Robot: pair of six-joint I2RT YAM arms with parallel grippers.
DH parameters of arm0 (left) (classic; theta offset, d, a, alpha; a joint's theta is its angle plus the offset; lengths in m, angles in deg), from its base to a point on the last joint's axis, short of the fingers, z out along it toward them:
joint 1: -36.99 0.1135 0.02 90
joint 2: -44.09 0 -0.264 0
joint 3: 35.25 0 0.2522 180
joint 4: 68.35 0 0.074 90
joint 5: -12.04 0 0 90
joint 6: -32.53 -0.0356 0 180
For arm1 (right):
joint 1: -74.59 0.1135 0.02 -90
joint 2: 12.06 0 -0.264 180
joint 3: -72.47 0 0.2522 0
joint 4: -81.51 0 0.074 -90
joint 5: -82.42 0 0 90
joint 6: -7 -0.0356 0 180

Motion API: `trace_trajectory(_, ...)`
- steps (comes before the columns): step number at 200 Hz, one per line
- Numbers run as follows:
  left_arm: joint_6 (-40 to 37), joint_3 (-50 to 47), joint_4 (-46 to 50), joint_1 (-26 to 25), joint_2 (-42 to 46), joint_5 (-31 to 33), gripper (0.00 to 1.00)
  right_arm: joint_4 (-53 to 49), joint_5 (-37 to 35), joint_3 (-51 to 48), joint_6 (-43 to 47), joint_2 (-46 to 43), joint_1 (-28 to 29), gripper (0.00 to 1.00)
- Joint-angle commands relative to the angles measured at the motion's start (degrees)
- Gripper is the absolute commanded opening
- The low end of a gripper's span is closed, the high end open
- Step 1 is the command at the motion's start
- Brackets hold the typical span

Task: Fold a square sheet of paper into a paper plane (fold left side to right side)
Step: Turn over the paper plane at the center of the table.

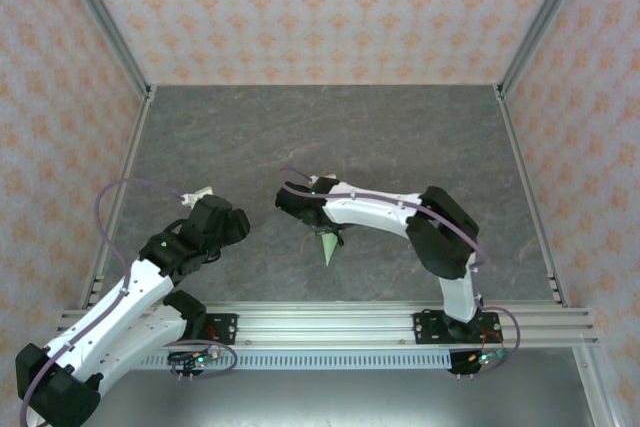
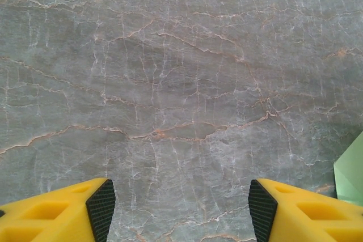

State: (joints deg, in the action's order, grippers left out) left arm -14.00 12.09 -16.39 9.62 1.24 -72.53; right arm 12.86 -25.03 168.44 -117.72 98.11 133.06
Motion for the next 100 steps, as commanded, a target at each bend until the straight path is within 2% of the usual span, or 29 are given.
trace_trajectory(1, 0.39, 1.18, 2.07, -0.22, 0.68, 1.9, 0.67, 4.78, 2.61, -2.93, 2.59, -7.58, -0.16, 0.01)
trace_trajectory(29, 0.13, 1.82, 2.59, -0.23, 0.71, 2.21, 0.67, 17.29, 12.04, -10.94, 6.6, -15.34, -1.72, 0.0)
trace_trajectory(62, 0.14, 2.34, 2.78, -0.25, 1.09, 2.32, 0.67, 33.24, 21.39, -23.82, 6.79, -23.59, -5.84, 0.0)
trace_trajectory(100, 0.52, 2.27, 2.12, -0.31, 1.15, 1.96, 0.67, 47.35, 30.81, -36.66, 4.85, -25.39, -11.98, 0.0)
